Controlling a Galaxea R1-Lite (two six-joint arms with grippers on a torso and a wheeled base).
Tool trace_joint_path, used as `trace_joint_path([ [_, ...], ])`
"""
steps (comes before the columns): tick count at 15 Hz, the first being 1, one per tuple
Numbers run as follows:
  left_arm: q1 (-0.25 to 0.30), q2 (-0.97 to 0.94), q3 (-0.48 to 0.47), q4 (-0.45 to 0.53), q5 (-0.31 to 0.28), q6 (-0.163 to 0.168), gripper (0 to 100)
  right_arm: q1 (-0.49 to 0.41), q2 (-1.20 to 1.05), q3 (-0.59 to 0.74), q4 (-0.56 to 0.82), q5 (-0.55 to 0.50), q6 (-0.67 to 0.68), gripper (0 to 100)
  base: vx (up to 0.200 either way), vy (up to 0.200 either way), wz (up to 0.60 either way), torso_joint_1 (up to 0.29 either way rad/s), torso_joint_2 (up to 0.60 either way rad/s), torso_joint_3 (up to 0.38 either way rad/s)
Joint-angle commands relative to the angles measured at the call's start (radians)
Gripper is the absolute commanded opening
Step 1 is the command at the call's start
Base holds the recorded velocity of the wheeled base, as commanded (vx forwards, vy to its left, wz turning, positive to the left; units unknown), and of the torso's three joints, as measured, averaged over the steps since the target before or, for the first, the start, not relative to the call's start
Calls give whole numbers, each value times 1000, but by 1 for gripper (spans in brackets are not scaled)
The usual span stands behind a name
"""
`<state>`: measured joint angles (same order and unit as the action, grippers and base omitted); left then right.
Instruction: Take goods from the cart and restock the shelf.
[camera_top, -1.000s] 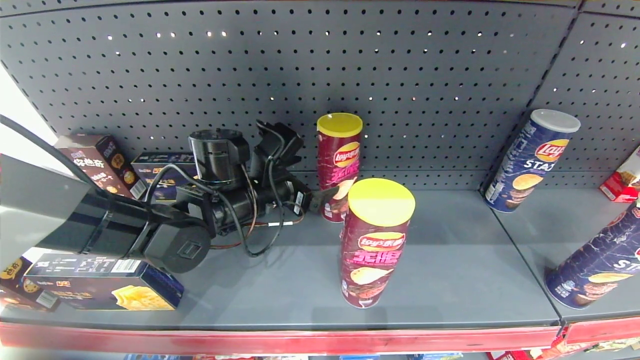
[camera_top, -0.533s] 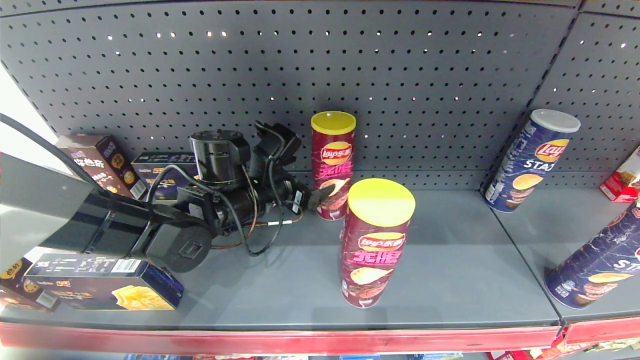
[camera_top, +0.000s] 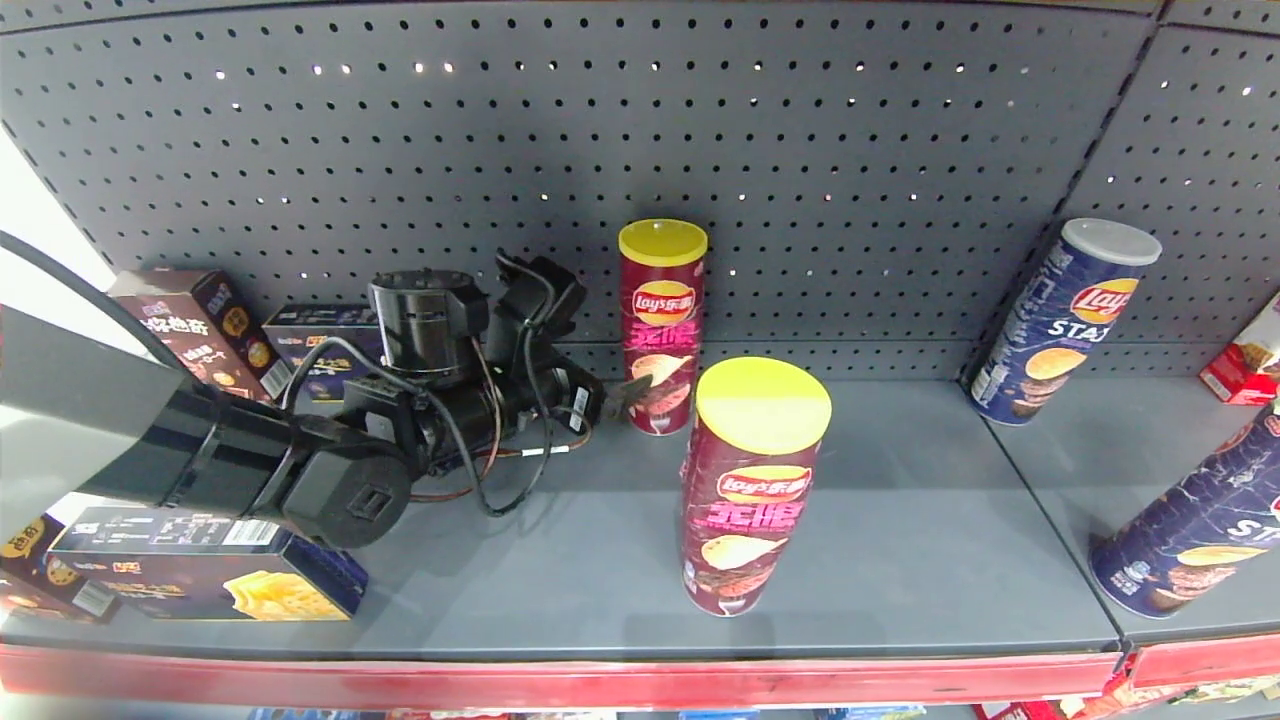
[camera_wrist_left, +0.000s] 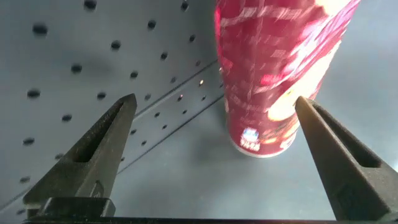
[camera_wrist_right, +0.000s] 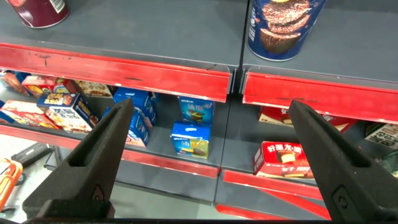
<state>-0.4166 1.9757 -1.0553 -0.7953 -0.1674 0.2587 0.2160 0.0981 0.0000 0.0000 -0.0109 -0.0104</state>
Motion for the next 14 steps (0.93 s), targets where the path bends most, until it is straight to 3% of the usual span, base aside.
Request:
trace_joint_path([
  [1,2,-9,20,-4,2,1,100,0,2,0,0,0,0,100,0,0,0,0,0,0],
  [3,1,-54,54,-10,28,2,100,0,2,0,0,0,0,100,0,0,0,0,0,0],
  [6,1,-74,109,-45,97,42,100,0,2,0,0,0,0,100,0,0,0,0,0,0],
  [8,7,-72,95,-45,148,33,100,0,2,0,0,0,0,100,0,0,0,0,0,0],
  [14,28,-35,23,-31,171,33,100,0,2,0,0,0,0,100,0,0,0,0,0,0],
])
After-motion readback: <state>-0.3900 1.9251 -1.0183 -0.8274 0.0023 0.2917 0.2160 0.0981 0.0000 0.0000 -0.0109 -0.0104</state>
